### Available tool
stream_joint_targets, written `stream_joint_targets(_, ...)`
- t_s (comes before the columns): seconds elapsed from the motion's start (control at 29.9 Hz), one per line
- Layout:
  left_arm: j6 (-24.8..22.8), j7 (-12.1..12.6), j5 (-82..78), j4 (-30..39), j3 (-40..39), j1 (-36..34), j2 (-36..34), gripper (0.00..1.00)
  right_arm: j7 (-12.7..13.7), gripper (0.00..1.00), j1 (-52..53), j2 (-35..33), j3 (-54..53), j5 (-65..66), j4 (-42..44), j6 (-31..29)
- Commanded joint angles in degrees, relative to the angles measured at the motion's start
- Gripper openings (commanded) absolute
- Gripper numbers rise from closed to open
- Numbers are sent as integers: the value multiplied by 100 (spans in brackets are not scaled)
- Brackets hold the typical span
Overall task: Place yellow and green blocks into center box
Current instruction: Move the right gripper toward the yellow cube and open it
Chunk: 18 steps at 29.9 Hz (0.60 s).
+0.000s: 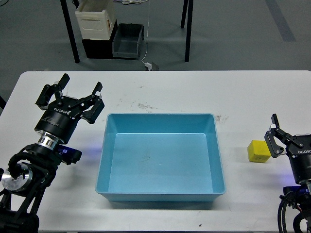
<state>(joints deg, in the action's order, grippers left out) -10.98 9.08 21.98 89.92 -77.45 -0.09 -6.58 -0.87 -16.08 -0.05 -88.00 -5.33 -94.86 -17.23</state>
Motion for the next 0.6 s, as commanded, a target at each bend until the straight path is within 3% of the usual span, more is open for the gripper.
stream_joint_targets(0.0,0,-265,-1,0,-7,26,86,100,-35,100,-26,5,11,-47,29,-9)
stream_joint_targets(0.27,-9,-407,-18,-18,-7,79,78,100,-123,100,88,5,-348,146,73,-53)
stream_joint_targets(0.57,-9,-407,-19,-159,2,97,78,100,-343,100,1158,-1812,-912,5292,143,-35)
